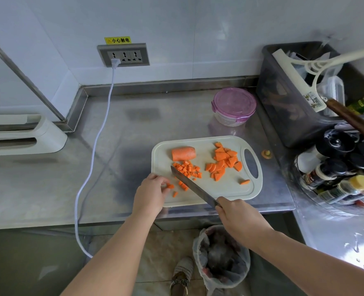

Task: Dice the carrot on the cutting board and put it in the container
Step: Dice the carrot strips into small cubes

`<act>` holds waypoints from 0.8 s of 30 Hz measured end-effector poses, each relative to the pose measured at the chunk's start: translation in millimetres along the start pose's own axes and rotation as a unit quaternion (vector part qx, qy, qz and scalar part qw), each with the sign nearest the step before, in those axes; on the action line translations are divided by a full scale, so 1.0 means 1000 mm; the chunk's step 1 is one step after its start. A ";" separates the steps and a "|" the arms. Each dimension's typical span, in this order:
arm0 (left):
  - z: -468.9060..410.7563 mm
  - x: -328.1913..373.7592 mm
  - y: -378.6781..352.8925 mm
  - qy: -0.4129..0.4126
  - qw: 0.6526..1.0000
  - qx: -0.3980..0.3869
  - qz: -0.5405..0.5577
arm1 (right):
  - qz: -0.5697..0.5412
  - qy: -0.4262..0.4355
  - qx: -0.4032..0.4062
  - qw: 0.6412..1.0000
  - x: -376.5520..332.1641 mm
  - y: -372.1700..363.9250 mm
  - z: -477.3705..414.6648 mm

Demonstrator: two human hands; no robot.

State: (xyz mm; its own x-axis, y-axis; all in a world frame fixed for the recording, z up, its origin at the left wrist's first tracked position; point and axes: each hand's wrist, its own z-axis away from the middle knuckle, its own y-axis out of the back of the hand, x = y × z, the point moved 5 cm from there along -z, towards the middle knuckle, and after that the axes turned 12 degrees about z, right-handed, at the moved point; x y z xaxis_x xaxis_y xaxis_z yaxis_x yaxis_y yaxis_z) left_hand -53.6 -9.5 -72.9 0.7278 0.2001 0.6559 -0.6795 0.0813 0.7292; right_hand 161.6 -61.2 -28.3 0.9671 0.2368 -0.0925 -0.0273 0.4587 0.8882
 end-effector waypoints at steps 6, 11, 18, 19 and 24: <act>0.003 0.003 -0.001 0.007 0.999 -0.025 -0.026 | 0.006 -0.007 0.000 1.000 0.001 0.002 -0.003; 0.011 0.006 -0.005 0.027 0.998 -0.029 0.043 | -0.014 -0.014 0.006 1.000 0.003 0.004 -0.003; 0.016 0.015 -0.007 0.025 0.994 -0.099 0.031 | -0.027 -0.012 0.007 1.000 0.002 0.001 -0.001; 0.016 0.017 -0.008 0.016 0.995 -0.100 0.013 | -0.029 -0.014 0.007 0.999 0.003 0.001 -0.001; 0.012 0.018 -0.010 0.007 0.997 -0.071 -0.012 | -0.006 -0.009 0.008 1.000 0.004 0.001 -0.001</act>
State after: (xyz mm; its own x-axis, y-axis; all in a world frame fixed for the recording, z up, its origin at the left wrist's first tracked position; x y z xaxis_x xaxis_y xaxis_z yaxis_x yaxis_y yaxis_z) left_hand -32.4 -17.9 -66.1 0.7430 0.2095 0.6357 -0.6693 0.2236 0.7086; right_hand 165.3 -58.9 -28.8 0.9716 0.2166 -0.0948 -0.0125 0.4476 0.8941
